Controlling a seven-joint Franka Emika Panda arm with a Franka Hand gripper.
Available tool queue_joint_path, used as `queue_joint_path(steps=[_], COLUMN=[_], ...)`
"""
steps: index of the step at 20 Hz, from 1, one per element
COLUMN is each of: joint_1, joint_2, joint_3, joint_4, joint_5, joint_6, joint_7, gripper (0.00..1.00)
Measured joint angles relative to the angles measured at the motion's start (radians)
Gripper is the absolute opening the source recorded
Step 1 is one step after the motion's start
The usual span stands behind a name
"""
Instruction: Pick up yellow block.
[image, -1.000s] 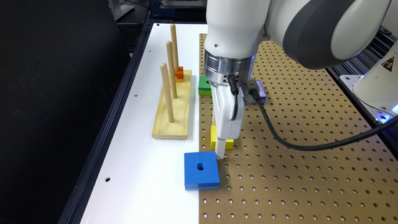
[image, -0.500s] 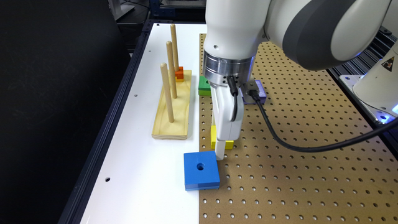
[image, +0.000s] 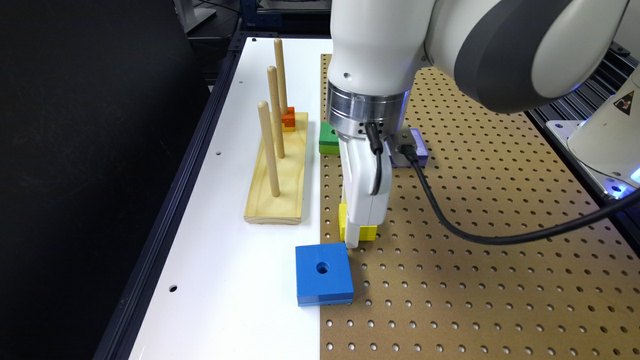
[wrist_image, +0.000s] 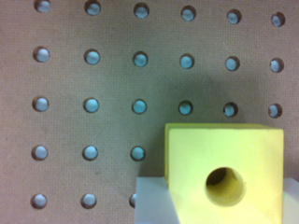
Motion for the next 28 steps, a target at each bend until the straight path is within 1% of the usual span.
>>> queue_joint_path(steps=[4, 12, 14, 18, 20, 22, 24, 28], joint_1=[0.0, 0.0, 0.0, 0.0, 0.001, 0.001, 0.002, 0.001], joint_2=[-0.003, -0.01, -0.027, -0.081, -0.092, -0.094, -0.106, -0.171], joint_3=[-0.005, -0.006, -0.006, -0.005, -0.003, 0.002, 0.011, 0.02], joint_4=[-0.001, -0.003, -0.004, -0.006, -0.008, -0.009, -0.009, -0.01], joint_5=[0.0, 0.0, 0.0, 0.0, 0.0, 0.0, 0.0, 0.0], joint_6=[-0.006, -0.012, -0.031, -0.089, -0.102, -0.103, -0.113, -0.179], joint_7=[0.0, 0.0, 0.0, 0.005, 0.008, 0.014, 0.024, 0.038], gripper=[0.0, 0.0, 0.0, 0.0, 0.0, 0.0, 0.0, 0.0])
